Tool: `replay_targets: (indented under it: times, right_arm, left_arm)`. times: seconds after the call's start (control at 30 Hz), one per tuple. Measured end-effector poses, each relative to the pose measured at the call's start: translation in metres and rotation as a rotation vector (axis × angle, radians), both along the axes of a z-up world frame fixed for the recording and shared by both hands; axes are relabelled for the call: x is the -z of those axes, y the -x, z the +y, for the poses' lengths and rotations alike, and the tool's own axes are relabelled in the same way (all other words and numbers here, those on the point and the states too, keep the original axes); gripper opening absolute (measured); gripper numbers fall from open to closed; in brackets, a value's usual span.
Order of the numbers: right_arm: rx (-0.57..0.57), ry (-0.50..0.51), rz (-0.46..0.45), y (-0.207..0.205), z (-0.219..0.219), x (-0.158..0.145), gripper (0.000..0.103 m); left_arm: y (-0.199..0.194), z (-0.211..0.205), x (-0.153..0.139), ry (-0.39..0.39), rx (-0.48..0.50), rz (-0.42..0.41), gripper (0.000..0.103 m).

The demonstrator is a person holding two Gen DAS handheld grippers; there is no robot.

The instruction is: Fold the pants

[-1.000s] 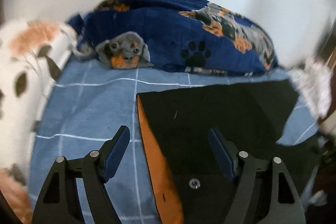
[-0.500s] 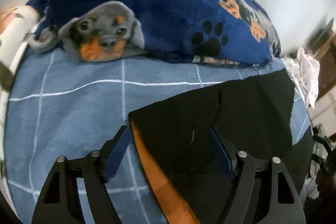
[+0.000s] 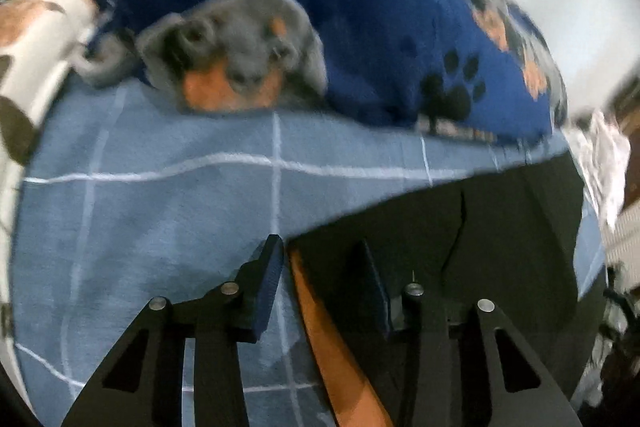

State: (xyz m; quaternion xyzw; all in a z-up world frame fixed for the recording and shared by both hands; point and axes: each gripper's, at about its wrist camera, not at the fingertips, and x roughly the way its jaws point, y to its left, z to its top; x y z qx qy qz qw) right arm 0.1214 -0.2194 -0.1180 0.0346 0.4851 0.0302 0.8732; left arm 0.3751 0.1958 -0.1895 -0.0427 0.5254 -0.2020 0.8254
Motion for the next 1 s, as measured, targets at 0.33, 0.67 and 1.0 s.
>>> replay_targets:
  times: [0.33,0.67,1.0]
  right_arm:
    - [0.0,-0.019,0.001,0.0,0.002,0.001,0.103]
    - [0.003,-0.073,-0.005,-0.007,-0.003,-0.003,0.103]
    - [0.057,-0.546,-0.031,-0.059,-0.054,-0.03,0.103]
  left_arm:
    - [0.013,-0.014,-0.009,-0.069,0.006,-0.078,0.012]
    - [0.066,-0.023,-0.048,-0.007,-0.048,-0.244,0.009]
    - [0.183,-0.051,-0.109,0.127,-0.05,-0.392,0.009]
